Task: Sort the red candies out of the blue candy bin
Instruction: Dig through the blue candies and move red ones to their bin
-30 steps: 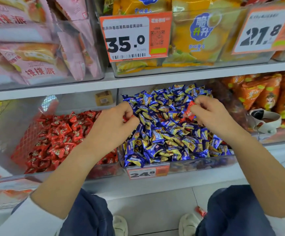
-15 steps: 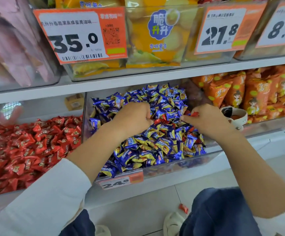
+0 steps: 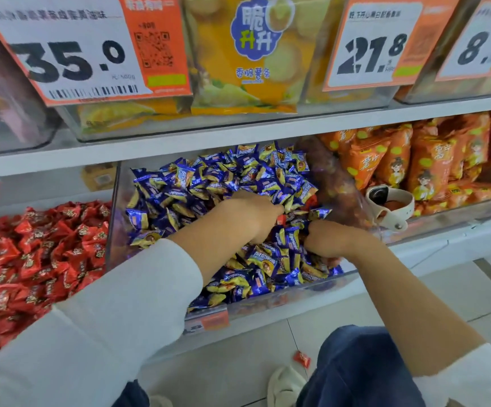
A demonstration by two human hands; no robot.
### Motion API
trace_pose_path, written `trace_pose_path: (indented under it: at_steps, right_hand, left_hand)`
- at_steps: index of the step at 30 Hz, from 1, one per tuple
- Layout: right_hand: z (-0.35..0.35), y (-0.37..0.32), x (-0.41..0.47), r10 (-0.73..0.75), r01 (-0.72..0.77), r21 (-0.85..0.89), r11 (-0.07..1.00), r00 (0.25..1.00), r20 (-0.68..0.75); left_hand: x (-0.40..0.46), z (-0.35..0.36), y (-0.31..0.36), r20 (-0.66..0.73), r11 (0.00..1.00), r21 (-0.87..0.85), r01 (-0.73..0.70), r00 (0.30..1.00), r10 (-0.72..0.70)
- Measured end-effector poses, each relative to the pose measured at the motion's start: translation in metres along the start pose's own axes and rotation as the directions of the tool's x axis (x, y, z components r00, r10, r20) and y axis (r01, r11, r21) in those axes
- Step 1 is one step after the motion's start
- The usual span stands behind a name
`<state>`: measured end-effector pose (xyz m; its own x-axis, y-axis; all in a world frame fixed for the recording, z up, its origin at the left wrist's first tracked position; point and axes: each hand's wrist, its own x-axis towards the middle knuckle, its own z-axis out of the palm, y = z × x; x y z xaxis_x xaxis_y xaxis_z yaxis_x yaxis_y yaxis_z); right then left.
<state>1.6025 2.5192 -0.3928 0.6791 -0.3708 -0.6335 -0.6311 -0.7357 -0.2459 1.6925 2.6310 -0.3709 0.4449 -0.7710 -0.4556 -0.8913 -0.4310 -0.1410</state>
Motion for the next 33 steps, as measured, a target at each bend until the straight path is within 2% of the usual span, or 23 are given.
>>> trace_pose_path:
  at_steps: [2, 4, 8, 12, 16, 19, 22, 26, 28, 30, 33]
  right_hand:
    - [0.004, -0.006, 0.002, -0.040, 0.035, 0.260, 0.965, 0.999, 0.013]
    - [0.008, -0.017, 0.005, -0.054, 0.068, 0.400, 0.914, 0.997, -0.046]
    - [0.009, -0.047, 0.012, -0.118, 0.185, 0.525, 0.831, 0.980, -0.158]
    - [0.006, -0.073, 0.006, -0.234, 0.313, 0.597, 0.739, 0.950, -0.209]
    - [0.008, -0.092, -0.003, -0.380, 0.472, 0.472, 0.744, 0.881, -0.281]
    - [0.008, -0.098, -0.017, -0.491, 0.584, 0.376, 0.720, 0.811, -0.318]
    - [-0.002, -0.088, -0.027, -0.514, 0.592, 0.380, 0.710, 0.806, -0.295]
    - [-0.020, -0.049, -0.029, -0.378, 0.533, 0.426, 0.731, 0.836, -0.397]
    - [-0.024, -0.030, -0.026, -0.354, 0.500, 0.345, 0.794, 0.843, -0.406]
    - [-0.025, -0.019, -0.025, -0.360, 0.470, 0.193, 0.861, 0.833, -0.419]
    - [-0.022, -0.016, -0.025, -0.359, 0.422, 0.059, 0.905, 0.829, -0.429]
  left_hand:
    - [-0.008, -0.001, -0.005, -0.033, 0.999, 0.033, 0.015, 0.999, -0.014]
    - [-0.020, -0.001, -0.013, -0.098, 0.999, 0.023, 0.035, 0.995, -0.032]
    - [-0.054, 0.009, -0.037, -0.293, 0.990, -0.097, 0.102, 0.948, -0.126]
    - [-0.089, 0.026, -0.064, -0.355, 0.946, -0.274, 0.173, 0.896, -0.266]
    - [-0.106, 0.037, -0.081, -0.435, 0.877, -0.449, 0.169, 0.816, -0.380]
    - [-0.109, 0.038, -0.093, -0.557, 0.842, -0.526, 0.118, 0.700, -0.446]
    - [-0.110, 0.041, -0.095, -0.602, 0.813, -0.577, 0.086, 0.628, -0.494]
    - [-0.107, 0.044, -0.090, -0.573, 0.770, -0.638, 0.030, 0.649, -0.500]
    - [-0.102, 0.041, -0.084, -0.553, 0.776, -0.630, 0.025, 0.688, -0.470]
    - [-0.096, 0.036, -0.075, -0.555, 0.791, -0.611, -0.001, 0.713, -0.428]
    - [-0.086, 0.026, -0.057, -0.544, 0.811, -0.583, -0.054, 0.768, -0.339]
